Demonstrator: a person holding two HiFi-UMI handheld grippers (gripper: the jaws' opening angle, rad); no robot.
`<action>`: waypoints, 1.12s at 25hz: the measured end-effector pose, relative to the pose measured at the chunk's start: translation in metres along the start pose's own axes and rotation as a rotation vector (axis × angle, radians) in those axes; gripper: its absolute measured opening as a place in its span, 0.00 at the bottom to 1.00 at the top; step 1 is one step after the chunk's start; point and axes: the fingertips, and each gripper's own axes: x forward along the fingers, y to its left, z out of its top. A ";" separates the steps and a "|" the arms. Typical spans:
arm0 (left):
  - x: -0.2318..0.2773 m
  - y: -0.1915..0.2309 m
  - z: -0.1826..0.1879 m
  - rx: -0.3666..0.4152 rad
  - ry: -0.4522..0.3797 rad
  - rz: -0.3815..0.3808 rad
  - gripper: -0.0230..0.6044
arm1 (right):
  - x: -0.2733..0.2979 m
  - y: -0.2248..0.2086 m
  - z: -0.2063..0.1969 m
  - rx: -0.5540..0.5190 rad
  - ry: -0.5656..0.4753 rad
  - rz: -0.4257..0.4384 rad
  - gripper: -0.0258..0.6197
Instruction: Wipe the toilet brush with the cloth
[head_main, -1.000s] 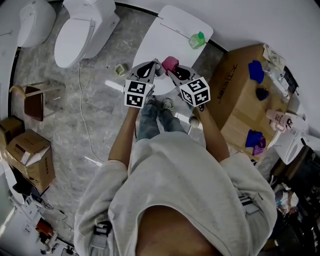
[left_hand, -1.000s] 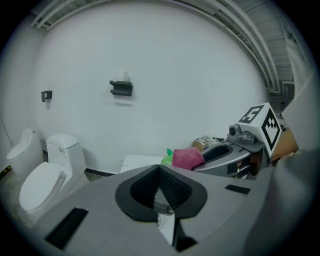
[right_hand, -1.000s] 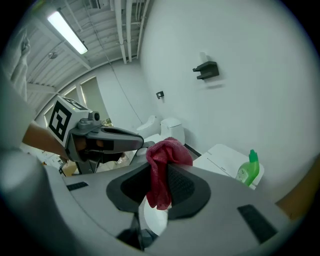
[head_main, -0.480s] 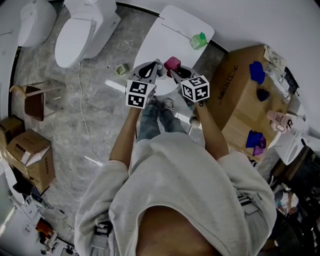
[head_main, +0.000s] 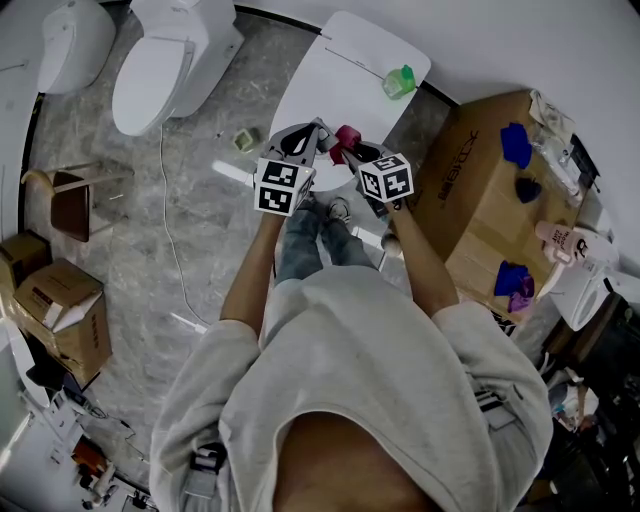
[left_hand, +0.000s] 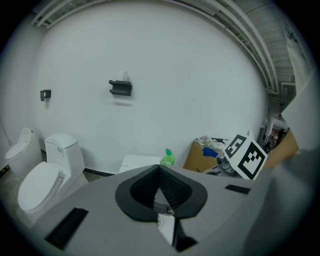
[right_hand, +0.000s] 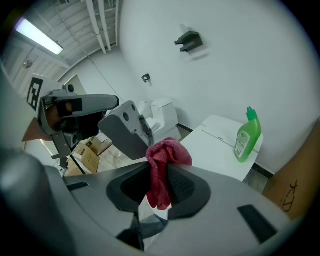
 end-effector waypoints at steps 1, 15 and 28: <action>0.000 0.000 0.000 0.001 0.001 -0.001 0.07 | -0.002 0.000 -0.001 0.001 -0.004 -0.003 0.19; 0.000 0.002 -0.001 0.015 0.010 -0.006 0.07 | -0.072 0.024 0.061 -0.148 -0.211 -0.044 0.19; 0.001 0.002 -0.001 0.025 0.015 -0.004 0.07 | -0.071 0.042 0.060 -0.179 -0.214 -0.033 0.19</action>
